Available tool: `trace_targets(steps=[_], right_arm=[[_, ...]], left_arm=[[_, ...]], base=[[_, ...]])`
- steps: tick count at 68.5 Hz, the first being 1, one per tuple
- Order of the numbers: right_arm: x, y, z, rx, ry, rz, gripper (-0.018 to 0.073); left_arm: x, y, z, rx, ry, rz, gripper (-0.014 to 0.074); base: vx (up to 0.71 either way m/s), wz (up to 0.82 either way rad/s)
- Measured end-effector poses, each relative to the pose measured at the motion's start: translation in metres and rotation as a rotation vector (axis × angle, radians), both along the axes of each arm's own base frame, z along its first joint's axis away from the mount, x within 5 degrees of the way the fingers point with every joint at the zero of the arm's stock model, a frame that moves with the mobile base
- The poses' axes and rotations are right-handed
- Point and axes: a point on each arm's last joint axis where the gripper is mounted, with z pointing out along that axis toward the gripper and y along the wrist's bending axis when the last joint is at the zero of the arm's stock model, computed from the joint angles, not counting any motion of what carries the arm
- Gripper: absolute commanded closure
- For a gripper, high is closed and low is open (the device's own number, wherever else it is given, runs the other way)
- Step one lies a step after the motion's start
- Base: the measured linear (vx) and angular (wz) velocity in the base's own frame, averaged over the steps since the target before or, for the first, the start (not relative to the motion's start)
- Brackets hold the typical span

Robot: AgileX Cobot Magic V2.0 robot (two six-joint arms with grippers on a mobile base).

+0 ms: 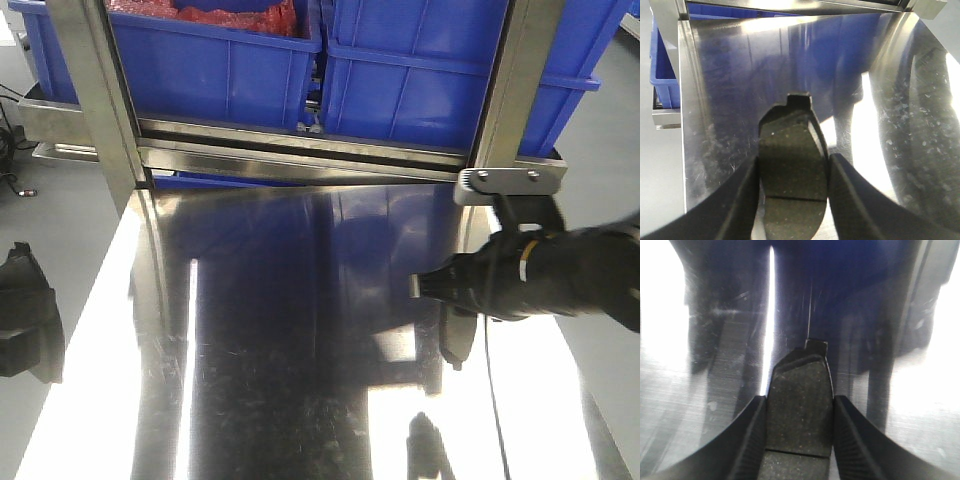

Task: Move and align brake pads A on conveyor
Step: 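Lift the brake pad with the right gripper and pull it back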

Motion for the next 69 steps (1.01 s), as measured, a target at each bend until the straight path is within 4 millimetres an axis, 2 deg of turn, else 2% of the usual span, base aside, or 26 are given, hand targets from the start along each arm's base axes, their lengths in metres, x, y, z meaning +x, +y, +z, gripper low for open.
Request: trace_targets(steps=[26, 44, 56, 69], right_arm=[[-0.072, -0.032, 0.042, 0.079, -0.333, 0.046, 0.0540], [-0.117, -0.051, 0.047, 0.109, -0.540, 0.082, 0.0536], [-0.136, -0.059, 0.048, 0.135, -0.612, 0.083, 0.0536], [-0.143, -0.062, 0.050, 0.145, -0.642, 0.082, 0.0536]], left_arm=[[0.000, 0.000, 0.000, 0.000, 0.000, 0.000, 0.0540], [0.000, 0.000, 0.000, 0.000, 0.000, 0.000, 0.0540], [0.000, 0.000, 0.000, 0.000, 0.000, 0.000, 0.0540], [0.000, 0.000, 0.000, 0.000, 0.000, 0.000, 0.0540]], base=[[0.00, 0.00], [0.00, 0.00], [0.00, 0.00], [0.00, 0.00]])
